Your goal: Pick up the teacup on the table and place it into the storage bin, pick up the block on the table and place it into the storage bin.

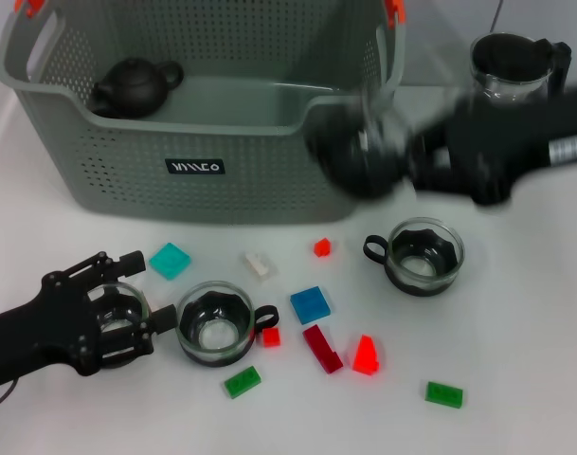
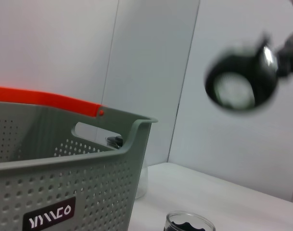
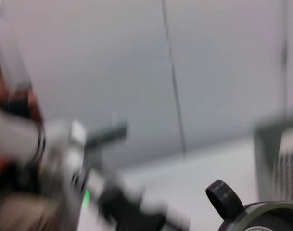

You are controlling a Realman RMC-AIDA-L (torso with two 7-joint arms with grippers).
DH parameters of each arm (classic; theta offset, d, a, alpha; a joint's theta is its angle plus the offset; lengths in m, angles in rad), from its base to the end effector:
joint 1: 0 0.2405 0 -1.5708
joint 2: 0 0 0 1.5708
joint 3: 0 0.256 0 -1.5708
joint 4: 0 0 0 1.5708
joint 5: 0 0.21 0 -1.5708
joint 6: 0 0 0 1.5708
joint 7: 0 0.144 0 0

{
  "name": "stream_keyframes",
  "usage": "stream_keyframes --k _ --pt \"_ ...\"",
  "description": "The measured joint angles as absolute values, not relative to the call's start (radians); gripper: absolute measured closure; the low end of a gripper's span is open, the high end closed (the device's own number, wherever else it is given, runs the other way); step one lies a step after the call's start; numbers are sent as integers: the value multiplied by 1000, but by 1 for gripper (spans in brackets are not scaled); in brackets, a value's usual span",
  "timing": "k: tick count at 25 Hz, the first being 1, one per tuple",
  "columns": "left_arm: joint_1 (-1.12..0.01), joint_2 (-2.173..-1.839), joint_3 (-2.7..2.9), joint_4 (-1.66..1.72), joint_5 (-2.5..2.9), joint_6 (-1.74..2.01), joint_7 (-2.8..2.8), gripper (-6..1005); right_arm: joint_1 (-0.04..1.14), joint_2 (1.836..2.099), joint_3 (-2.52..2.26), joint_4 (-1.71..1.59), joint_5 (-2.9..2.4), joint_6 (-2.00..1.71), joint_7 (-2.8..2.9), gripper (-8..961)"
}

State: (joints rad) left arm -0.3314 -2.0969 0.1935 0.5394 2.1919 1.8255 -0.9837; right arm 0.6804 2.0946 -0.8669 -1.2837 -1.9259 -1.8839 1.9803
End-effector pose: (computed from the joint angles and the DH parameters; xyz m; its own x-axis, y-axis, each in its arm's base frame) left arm -0.3267 0.2340 0.0140 0.6955 0.2220 0.6833 0.5056 -0.8270 -0.2459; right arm 0.1111 0.3395 0.0628 0.8964 -0.2191 -0.3854 -0.2214 -0.9744 0.0391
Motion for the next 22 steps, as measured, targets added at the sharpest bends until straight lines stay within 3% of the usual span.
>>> stream_keyframes --k 4,9,13,18,22 --pt "-337 -2097 192 538 2192 1828 -986 138 696 2099 -925 -1280 -1790 -1687 1995 894" --pt "-337 -2098 195 537 2194 1836 -986 137 804 2097 -1123 -1245 -1896 -1312 2156 893" --pt "-337 -2099 198 528 2198 1836 -985 137 965 2094 -1193 -1064 -2045 -1074 2273 893" --pt "-338 -2101 199 518 2199 1837 -987 138 1212 2072 -1168 -747 -2247 -922 2429 892" --pt "-338 -2105 200 515 2200 1839 -987 138 1333 2087 -1167 -553 -2421 -752 2513 891"
